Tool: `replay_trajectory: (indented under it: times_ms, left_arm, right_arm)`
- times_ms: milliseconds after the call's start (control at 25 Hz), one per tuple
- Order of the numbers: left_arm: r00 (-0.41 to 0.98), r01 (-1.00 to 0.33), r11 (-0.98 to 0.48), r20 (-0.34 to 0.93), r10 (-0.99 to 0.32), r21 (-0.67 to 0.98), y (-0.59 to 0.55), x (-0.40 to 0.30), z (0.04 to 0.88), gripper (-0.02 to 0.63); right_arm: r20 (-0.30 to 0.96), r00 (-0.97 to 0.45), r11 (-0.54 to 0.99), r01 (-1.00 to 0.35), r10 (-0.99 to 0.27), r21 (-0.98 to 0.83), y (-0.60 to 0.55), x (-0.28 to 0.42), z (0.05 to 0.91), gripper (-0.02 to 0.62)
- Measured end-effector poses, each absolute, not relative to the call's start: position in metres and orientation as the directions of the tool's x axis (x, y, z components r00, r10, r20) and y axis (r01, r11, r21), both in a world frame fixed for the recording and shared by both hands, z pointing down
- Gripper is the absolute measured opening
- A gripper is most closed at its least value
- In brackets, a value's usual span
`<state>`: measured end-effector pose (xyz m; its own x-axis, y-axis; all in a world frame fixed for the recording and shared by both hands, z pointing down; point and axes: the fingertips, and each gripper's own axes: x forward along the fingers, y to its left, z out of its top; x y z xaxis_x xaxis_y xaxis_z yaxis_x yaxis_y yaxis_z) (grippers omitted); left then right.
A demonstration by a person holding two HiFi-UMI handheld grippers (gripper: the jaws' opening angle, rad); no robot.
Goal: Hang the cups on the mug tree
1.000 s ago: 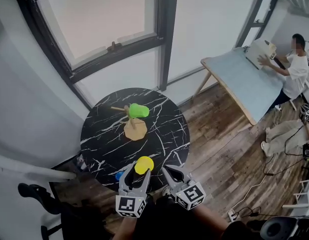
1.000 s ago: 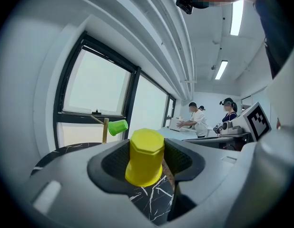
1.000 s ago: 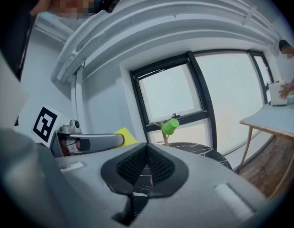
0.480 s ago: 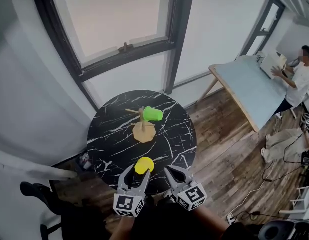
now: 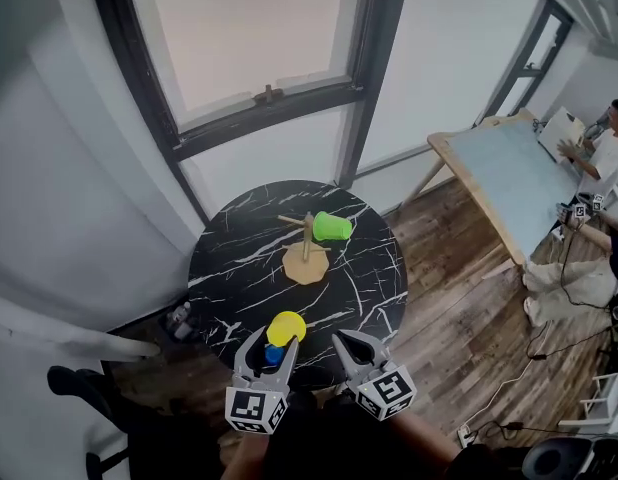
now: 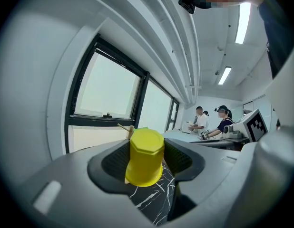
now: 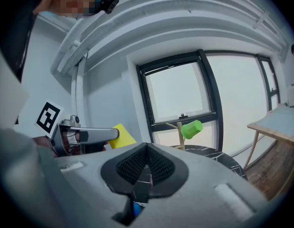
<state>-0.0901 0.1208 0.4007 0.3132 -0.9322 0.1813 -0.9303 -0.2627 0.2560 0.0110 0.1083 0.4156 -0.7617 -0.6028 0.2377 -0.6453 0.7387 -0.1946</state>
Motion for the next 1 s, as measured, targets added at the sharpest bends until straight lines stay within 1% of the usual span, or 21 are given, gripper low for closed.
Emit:
replay_trajectory:
  times_ms: [440,1000]
  left_arm:
    - [0.342,-0.917,-0.295,0.147,-0.928,0.269,0.123,-0.141,0.397,0.227]
    - [0.356,-0.908,-0.309,0.131,-0.925,0.283,0.097,-0.158,0.394,0.227]
  right_arm:
    - [0.234,-0.722,0.704,-0.690,-0.651,-0.171,0.117,-0.027,0.406,0.003]
    - [0.231,-0.705,0.685,-0.708,-0.671,-0.174,0.104,-0.033,0.409,0.003]
